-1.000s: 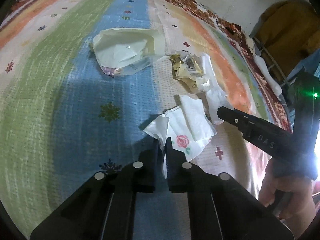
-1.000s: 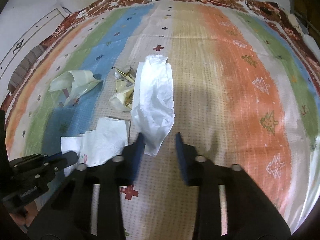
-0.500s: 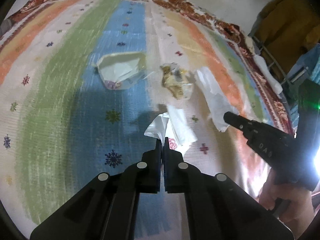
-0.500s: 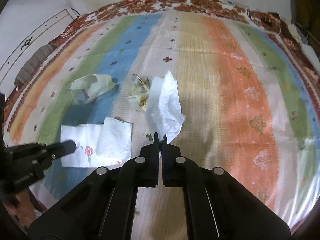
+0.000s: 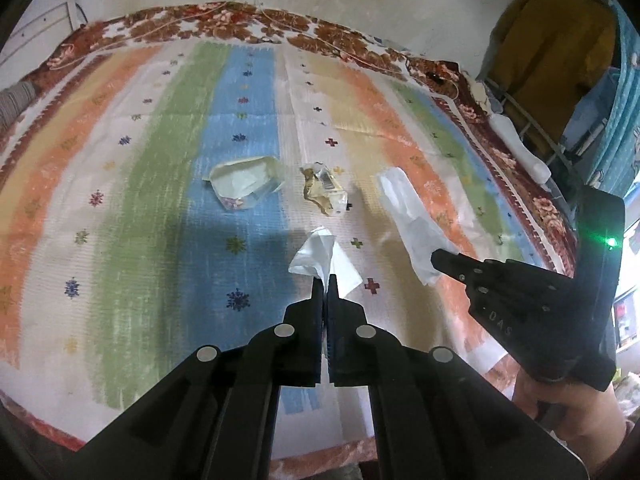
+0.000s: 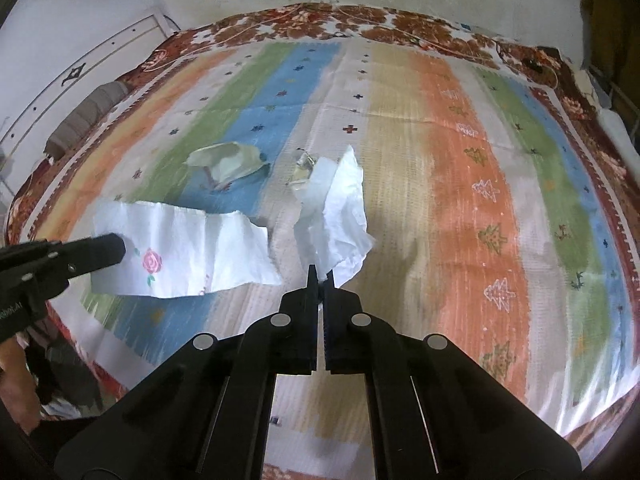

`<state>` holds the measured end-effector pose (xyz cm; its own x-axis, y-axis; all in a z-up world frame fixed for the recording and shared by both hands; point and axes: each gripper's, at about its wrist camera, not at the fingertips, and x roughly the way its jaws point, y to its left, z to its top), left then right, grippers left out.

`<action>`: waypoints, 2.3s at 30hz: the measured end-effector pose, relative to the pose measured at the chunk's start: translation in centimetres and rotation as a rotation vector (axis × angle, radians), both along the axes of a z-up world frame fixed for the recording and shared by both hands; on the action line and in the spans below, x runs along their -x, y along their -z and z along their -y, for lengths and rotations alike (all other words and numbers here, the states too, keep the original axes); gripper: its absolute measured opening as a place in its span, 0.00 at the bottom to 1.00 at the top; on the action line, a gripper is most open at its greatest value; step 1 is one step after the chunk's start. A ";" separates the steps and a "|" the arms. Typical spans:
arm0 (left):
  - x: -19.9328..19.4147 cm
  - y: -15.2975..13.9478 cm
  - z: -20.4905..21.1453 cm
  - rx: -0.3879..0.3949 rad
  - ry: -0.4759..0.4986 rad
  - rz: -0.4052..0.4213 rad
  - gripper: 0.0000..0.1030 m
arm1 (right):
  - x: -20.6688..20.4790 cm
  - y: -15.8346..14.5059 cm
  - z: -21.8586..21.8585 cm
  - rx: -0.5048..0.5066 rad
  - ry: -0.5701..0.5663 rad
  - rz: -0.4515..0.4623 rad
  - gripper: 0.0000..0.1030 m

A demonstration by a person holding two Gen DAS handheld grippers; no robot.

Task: Collect trash
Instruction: 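Carry both white tissues in the tools toward the bin, then open both tools over the bin to drop the white tissues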

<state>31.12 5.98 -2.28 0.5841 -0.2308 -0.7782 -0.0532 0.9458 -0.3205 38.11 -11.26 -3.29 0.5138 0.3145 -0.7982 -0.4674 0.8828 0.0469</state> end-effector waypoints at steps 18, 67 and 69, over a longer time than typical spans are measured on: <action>6.0 -3.7 -0.7 0.034 -0.052 0.065 0.01 | 6.6 -3.4 2.4 -0.078 -0.017 0.000 0.01; 23.7 -3.8 4.3 0.112 -0.023 0.189 0.01 | 25.6 -1.4 5.7 -0.145 -0.099 -0.064 0.01; 24.3 -3.5 4.3 0.116 -0.022 0.186 0.01 | 26.3 -1.0 5.6 -0.133 -0.101 -0.066 0.01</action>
